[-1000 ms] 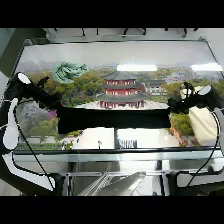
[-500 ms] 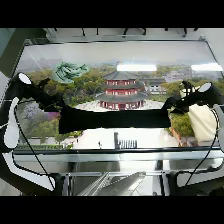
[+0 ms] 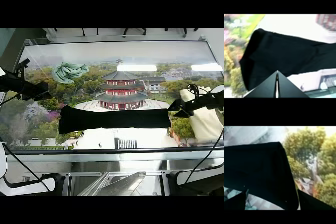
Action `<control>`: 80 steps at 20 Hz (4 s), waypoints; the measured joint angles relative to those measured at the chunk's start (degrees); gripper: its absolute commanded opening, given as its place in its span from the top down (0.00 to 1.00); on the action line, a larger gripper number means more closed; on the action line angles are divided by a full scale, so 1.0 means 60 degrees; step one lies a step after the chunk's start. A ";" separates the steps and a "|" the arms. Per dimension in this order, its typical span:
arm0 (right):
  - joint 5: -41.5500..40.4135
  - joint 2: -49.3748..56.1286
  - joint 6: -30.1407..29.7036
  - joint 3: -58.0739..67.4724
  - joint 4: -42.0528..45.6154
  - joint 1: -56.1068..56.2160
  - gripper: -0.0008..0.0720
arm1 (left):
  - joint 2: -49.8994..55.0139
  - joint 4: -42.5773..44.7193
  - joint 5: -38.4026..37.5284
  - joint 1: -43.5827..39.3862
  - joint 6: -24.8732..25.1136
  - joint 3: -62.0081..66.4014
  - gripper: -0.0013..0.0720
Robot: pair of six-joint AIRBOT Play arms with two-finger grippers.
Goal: Fold the shirts.
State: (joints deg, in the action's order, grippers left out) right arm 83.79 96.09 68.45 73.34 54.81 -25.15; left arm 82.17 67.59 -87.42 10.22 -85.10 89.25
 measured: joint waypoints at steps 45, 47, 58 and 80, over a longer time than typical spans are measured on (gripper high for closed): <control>-0.0470 -0.5260 0.2215 -0.0390 -0.1421 0.3548 0.95 | 0.5268 -0.2007 0.4619 -0.7960 -0.1002 0.1512 0.96; -0.0474 -0.5264 0.2182 -0.0390 -0.1424 0.3588 0.95 | 0.5246 -0.1796 0.4091 -0.7883 -0.1067 0.1982 0.96; -0.2320 -0.4626 0.2452 -0.0317 -0.1734 0.5894 0.95 | 0.0018 0.0641 0.1031 -0.4262 -0.0284 -0.0725 0.96; -0.7151 0.3020 0.3515 0.4178 -0.4641 1.1901 0.13 | -0.2838 -0.0208 0.1537 0.0477 0.0481 -0.3665 0.96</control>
State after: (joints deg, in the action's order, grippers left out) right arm 40.88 114.21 89.54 98.41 26.96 46.26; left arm 65.14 66.35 -78.19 13.08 -82.21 67.26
